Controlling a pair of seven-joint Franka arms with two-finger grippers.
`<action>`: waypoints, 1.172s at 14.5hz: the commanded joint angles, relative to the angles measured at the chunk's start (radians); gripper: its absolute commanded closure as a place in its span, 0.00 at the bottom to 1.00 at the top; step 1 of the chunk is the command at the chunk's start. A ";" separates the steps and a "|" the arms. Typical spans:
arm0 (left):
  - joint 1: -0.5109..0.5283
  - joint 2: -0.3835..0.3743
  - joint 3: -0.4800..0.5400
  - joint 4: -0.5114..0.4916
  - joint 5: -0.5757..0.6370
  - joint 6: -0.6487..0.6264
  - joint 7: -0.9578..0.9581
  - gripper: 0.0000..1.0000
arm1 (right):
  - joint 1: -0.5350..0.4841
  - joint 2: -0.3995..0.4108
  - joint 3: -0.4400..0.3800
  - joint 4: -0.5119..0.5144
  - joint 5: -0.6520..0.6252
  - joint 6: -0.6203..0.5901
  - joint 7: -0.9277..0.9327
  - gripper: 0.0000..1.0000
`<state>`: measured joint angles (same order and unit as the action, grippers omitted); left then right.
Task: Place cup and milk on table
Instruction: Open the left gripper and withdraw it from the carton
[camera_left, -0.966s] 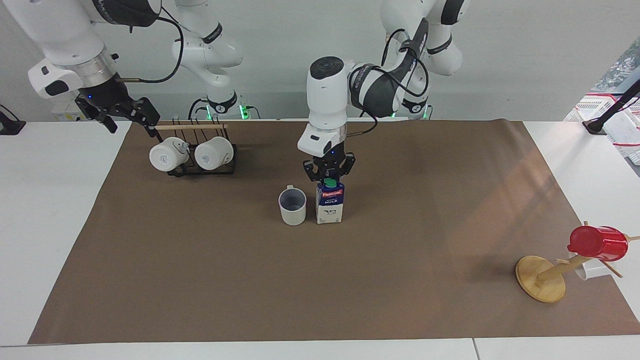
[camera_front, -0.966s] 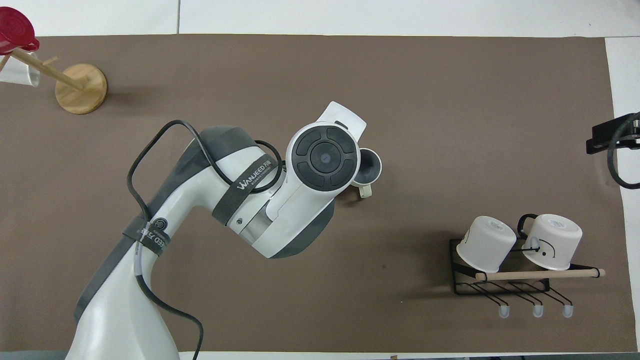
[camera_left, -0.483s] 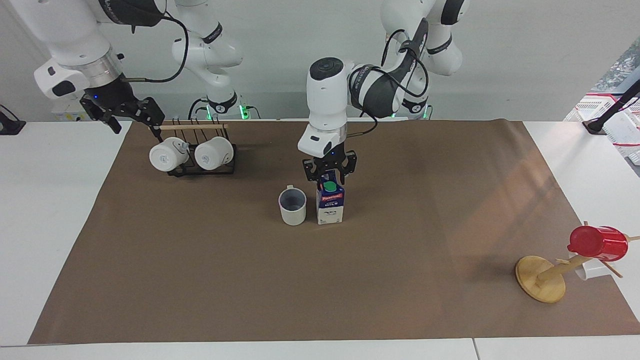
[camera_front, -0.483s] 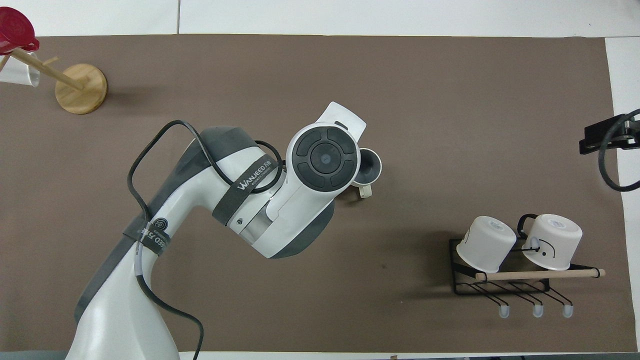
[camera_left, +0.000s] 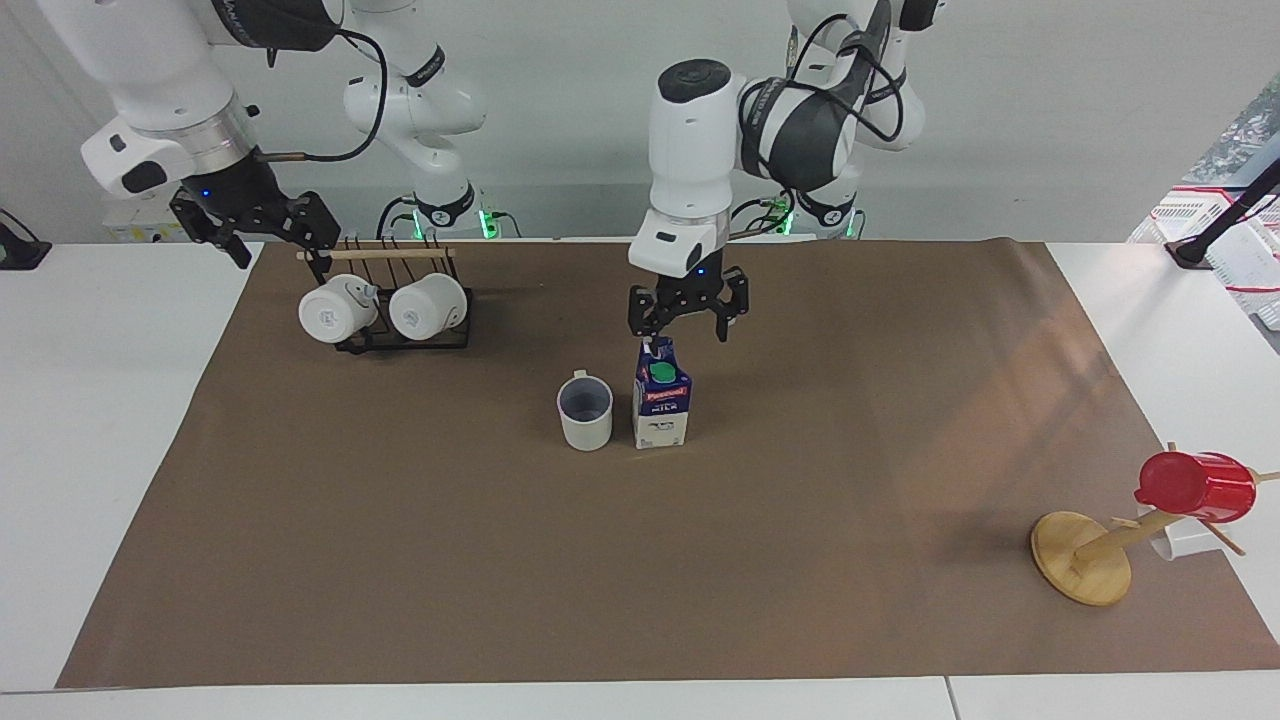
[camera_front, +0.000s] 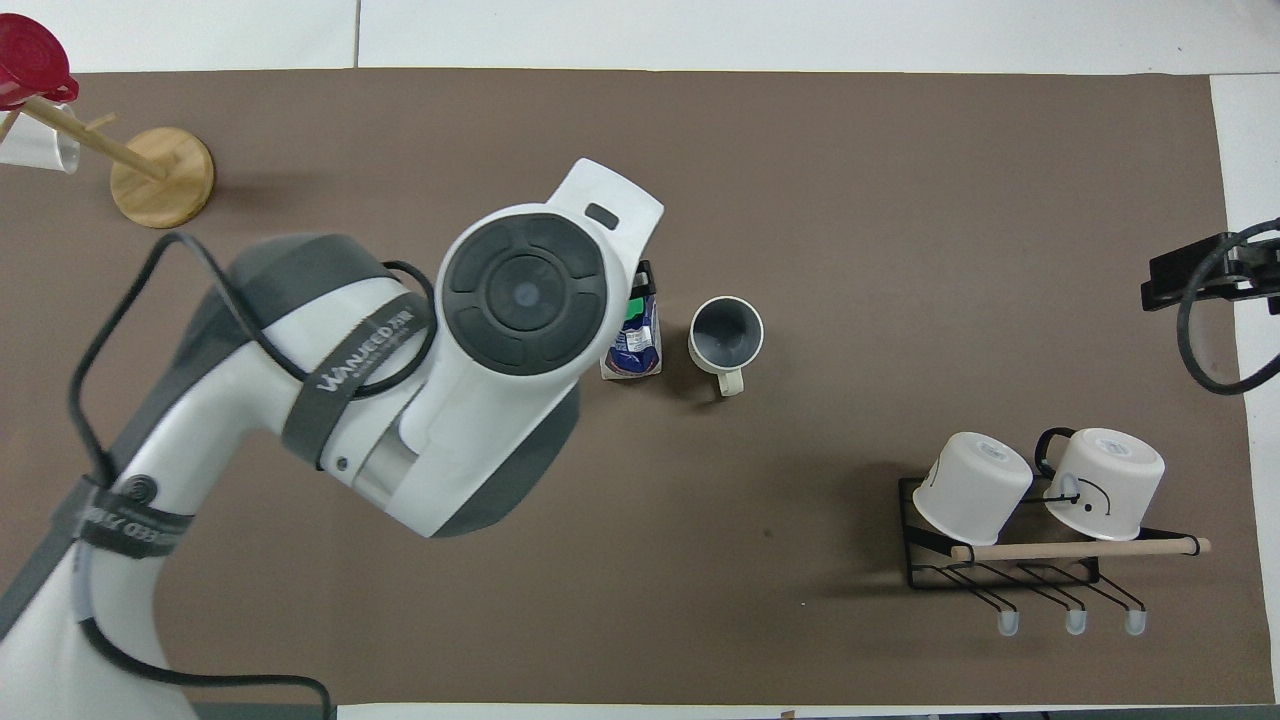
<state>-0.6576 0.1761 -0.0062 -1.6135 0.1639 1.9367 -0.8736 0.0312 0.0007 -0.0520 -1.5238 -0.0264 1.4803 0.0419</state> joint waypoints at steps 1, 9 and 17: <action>0.099 -0.127 -0.001 -0.140 -0.058 -0.005 0.143 0.00 | -0.011 -0.001 0.003 0.005 0.002 0.000 -0.014 0.00; 0.438 -0.168 0.008 -0.144 -0.148 -0.139 0.643 0.00 | -0.011 -0.002 0.003 0.001 0.000 0.000 -0.020 0.00; 0.621 -0.156 0.009 -0.008 -0.201 -0.308 0.849 0.00 | -0.010 -0.002 0.003 0.002 -0.001 -0.003 -0.066 0.00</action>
<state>-0.0629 0.0252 0.0103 -1.6631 -0.0126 1.6852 -0.0531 0.0304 0.0008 -0.0534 -1.5238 -0.0264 1.4803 -0.0002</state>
